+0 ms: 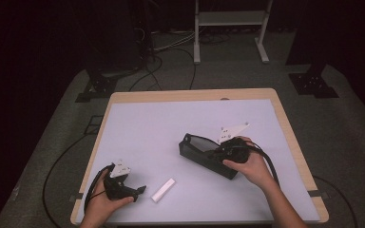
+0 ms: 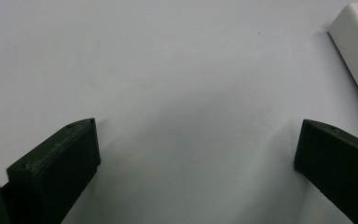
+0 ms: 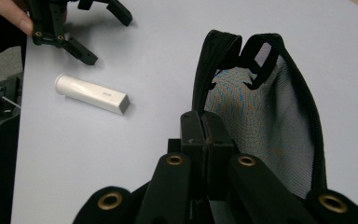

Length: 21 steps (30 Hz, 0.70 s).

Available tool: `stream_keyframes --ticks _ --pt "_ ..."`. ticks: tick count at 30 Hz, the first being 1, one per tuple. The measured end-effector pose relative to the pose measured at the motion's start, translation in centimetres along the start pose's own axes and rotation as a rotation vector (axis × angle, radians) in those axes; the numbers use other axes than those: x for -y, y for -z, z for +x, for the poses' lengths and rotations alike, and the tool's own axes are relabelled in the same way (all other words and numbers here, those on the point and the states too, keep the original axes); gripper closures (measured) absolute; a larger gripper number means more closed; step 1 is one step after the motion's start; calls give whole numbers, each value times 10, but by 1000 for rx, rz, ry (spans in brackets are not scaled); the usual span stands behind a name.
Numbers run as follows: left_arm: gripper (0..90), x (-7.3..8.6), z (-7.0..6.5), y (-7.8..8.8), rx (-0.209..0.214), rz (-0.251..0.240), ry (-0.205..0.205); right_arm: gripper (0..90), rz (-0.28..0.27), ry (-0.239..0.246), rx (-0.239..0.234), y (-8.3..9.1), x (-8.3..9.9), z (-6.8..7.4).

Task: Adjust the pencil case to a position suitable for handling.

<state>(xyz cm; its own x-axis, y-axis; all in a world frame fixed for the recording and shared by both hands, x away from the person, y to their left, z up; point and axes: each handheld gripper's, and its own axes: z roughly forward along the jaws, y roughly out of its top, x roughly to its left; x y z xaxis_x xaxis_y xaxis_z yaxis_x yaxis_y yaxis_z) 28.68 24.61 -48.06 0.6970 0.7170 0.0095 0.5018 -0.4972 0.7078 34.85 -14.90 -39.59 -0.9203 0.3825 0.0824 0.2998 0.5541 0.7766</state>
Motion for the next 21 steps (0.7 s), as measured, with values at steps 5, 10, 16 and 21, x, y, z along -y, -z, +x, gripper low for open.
stream_keyframes --ticks 5,10,16,21 --pt "0 0 0 0 1 1 1 881 5 13 -13 -4 -2 5" --pt "0 0 0 0 1 0 1 881 14 22 -27 -9 -3 10" --pt "0 0 0 0 1 1 1 881 22 32 -42 -15 -5 16" --pt "0 0 0 0 1 1 1 881 32 40 -54 -20 -6 19"
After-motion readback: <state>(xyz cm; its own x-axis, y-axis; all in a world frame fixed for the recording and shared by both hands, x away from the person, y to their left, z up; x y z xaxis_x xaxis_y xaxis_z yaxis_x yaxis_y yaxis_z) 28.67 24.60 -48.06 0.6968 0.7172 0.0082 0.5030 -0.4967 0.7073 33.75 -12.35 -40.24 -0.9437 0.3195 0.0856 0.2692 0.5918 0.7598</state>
